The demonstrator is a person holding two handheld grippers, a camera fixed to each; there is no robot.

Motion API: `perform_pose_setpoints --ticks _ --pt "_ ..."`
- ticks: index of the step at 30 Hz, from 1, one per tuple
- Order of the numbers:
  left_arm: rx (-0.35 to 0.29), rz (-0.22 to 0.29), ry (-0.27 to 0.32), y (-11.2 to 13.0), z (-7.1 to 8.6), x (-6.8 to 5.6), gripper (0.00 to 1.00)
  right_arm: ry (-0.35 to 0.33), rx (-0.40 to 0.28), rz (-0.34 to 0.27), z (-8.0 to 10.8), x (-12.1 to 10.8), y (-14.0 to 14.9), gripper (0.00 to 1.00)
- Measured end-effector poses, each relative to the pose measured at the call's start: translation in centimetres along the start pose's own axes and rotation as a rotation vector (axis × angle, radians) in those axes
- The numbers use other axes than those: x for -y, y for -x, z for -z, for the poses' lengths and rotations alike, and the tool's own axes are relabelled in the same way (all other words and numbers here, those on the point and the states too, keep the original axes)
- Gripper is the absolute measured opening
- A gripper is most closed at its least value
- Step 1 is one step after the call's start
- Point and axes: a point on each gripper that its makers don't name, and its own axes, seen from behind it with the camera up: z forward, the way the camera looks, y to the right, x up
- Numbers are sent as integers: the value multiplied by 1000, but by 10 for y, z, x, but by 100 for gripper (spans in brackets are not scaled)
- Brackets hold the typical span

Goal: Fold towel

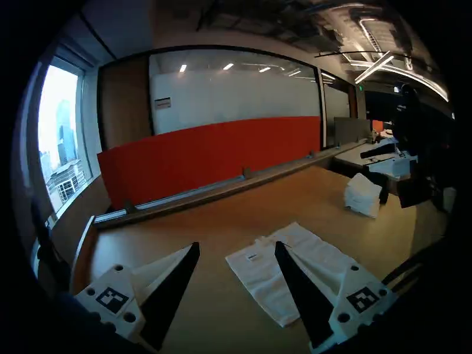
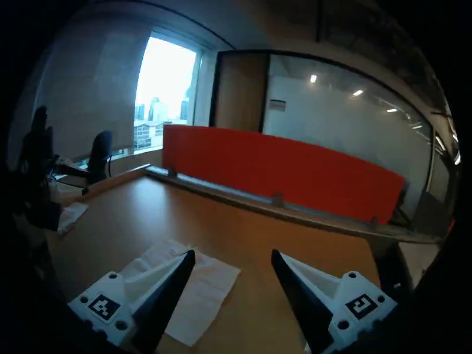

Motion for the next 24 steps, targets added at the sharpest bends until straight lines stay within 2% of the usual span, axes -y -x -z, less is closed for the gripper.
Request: perform_pose_setpoints --ticks 6,14,24 --pt "25 -13 41 8 -3 -11 95 -54 36 3 -4 8 10 100" --pt "52 -22 64 24 -11 -21 95 -98 97 47 -10 18 40 100" --pt "115 -40 102 68 -26 -41 95 -138 159 89 -21 31 87 100"
